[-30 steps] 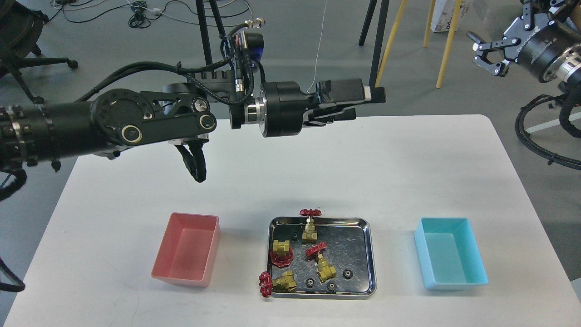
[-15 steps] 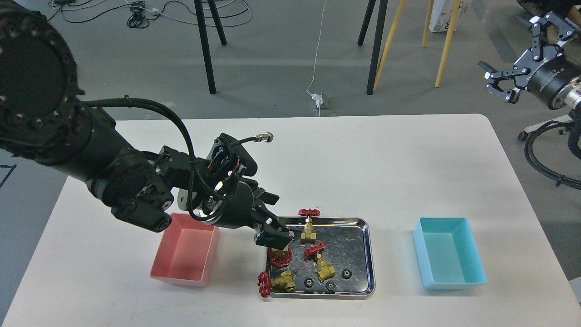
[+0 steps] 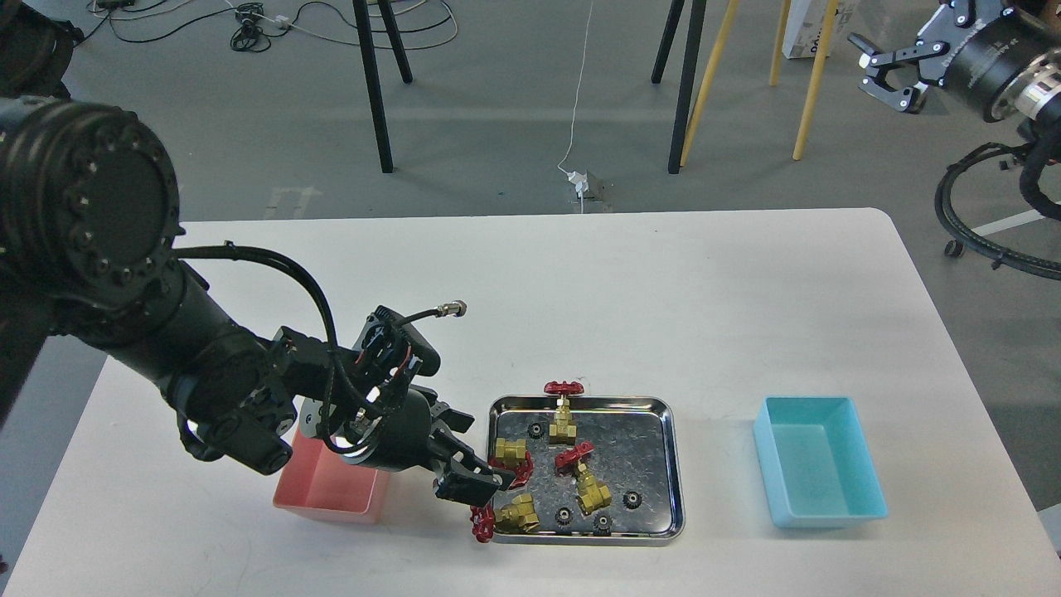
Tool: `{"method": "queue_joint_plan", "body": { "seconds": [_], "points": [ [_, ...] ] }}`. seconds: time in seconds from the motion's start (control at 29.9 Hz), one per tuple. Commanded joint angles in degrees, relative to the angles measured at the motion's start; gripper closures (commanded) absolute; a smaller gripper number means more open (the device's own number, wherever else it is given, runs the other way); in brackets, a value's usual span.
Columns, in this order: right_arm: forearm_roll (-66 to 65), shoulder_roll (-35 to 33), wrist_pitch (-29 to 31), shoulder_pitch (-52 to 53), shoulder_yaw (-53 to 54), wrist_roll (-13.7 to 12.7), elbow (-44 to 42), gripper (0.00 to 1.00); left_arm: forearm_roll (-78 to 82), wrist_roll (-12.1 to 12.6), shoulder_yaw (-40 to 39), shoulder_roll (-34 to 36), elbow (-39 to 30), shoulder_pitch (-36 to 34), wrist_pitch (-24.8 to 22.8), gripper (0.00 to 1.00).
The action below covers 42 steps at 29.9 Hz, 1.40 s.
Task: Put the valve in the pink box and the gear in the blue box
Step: 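Lower the left gripper onto a brass valve with red handwheel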
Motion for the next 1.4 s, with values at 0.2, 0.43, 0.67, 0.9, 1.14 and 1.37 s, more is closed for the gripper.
{"method": "queue_joint_plan", "body": {
  "seconds": [0.2,0.43,0.67,0.9,1.14,1.37],
  "points": [
    [0.08,1.28,0.01,-1.77,-0.08,-0.25,-0.34,0.01,-0.09,0.0,0.33,0.0,7.38,5.79,0.0,0.02],
    [-0.1,1.19,0.01,-4.4,-0.08,-0.25,-0.16,0.01,0.0,0.0,0.24,0.0,10.64,6.67,0.0,0.05],
    [-0.28,0.84,0.01,-6.08,-0.08,-0.34,0.28,0.01,0.35,0.0,0.33,0.0,16.17,12.46,0.0,0.06],
    [-0.28,1.01,0.01,-7.04,-0.08,-0.25,0.37,0.01,0.7,0.0,-0.11,0.0,19.25,16.33,0.0,0.07],
    [-0.28,1.1,0.01,-8.71,-0.08,-0.25,0.54,0.01,0.88,0.0,-2.66,0.0,18.99,18.62,0.0,0.11],
    [-0.54,1.28,0.01,-9.5,-0.17,-0.25,0.54,0.01,1.49,0.0,-8.63,0.0,18.82,20.47,0.0,0.11]
  ]
}}
